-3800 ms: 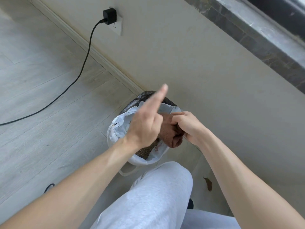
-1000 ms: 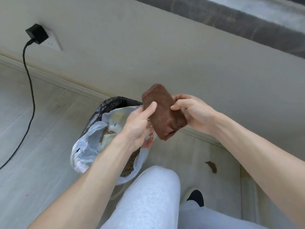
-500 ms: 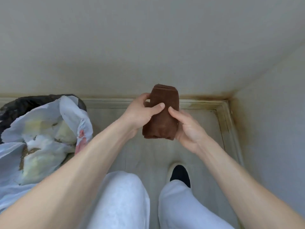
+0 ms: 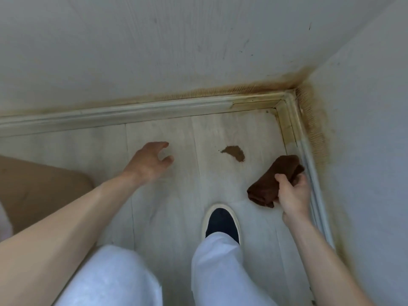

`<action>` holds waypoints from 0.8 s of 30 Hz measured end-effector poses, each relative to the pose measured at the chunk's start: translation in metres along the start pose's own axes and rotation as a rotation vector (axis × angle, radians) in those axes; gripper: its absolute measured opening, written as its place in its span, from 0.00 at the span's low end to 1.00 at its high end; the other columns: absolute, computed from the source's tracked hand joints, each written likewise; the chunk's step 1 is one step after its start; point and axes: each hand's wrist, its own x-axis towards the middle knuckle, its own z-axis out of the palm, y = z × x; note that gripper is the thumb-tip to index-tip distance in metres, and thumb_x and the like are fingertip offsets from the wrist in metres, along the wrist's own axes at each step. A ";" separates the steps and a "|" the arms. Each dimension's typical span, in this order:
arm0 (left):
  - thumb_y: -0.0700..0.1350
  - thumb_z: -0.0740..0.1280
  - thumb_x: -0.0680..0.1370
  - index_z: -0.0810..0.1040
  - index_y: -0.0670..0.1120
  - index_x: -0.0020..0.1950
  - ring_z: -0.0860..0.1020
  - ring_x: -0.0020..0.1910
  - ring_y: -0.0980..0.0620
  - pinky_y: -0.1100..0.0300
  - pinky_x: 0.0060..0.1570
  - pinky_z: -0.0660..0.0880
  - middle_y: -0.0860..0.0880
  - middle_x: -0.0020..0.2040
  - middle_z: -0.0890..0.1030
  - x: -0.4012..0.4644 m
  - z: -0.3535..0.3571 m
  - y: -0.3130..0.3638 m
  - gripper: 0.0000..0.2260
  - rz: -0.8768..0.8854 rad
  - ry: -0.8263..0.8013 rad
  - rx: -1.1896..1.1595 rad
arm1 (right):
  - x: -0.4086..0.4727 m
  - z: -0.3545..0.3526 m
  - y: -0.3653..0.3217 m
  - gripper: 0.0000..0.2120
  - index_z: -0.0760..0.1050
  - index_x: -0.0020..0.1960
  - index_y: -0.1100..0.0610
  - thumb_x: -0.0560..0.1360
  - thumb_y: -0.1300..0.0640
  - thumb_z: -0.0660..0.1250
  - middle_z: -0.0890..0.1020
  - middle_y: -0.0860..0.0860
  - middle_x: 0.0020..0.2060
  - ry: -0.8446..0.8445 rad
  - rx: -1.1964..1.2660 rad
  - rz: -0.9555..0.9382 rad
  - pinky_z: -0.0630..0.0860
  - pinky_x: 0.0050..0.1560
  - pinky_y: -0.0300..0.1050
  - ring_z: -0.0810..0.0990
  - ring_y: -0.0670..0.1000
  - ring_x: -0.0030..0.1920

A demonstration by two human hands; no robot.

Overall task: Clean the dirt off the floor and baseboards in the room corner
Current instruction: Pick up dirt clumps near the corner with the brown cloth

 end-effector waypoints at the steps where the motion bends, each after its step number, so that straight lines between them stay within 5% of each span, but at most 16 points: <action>1: 0.54 0.64 0.83 0.64 0.52 0.81 0.64 0.78 0.44 0.55 0.76 0.60 0.48 0.82 0.61 0.003 0.000 -0.004 0.26 0.000 0.015 0.028 | 0.004 0.006 0.000 0.20 0.75 0.67 0.53 0.76 0.55 0.71 0.83 0.51 0.59 0.009 -0.077 -0.011 0.81 0.60 0.60 0.83 0.54 0.57; 5: 0.53 0.64 0.83 0.63 0.52 0.81 0.63 0.78 0.43 0.52 0.78 0.59 0.47 0.81 0.62 0.008 -0.001 -0.015 0.26 -0.009 0.085 0.020 | 0.011 0.043 -0.005 0.23 0.69 0.74 0.58 0.80 0.58 0.65 0.79 0.55 0.65 0.020 -0.253 -0.084 0.76 0.65 0.52 0.79 0.57 0.63; 9: 0.52 0.63 0.84 0.65 0.53 0.81 0.67 0.76 0.44 0.52 0.76 0.64 0.48 0.79 0.65 0.006 -0.006 -0.012 0.25 -0.024 0.098 -0.033 | 0.017 0.068 -0.020 0.22 0.68 0.74 0.58 0.81 0.59 0.64 0.78 0.58 0.67 -0.014 -0.310 -0.129 0.76 0.67 0.56 0.78 0.59 0.64; 18: 0.53 0.63 0.85 0.64 0.55 0.81 0.68 0.76 0.48 0.56 0.71 0.67 0.50 0.80 0.64 0.004 -0.004 -0.004 0.24 0.004 0.051 -0.081 | 0.021 0.089 -0.039 0.13 0.74 0.64 0.55 0.80 0.60 0.65 0.82 0.51 0.55 -0.243 -0.220 -0.195 0.80 0.57 0.49 0.82 0.52 0.56; 24: 0.56 0.63 0.84 0.64 0.58 0.80 0.69 0.75 0.49 0.56 0.69 0.70 0.52 0.79 0.66 -0.002 -0.010 0.000 0.24 0.022 0.072 -0.108 | 0.031 0.049 -0.038 0.12 0.76 0.60 0.48 0.78 0.58 0.66 0.84 0.48 0.53 -0.120 -0.111 -0.198 0.82 0.58 0.53 0.83 0.49 0.53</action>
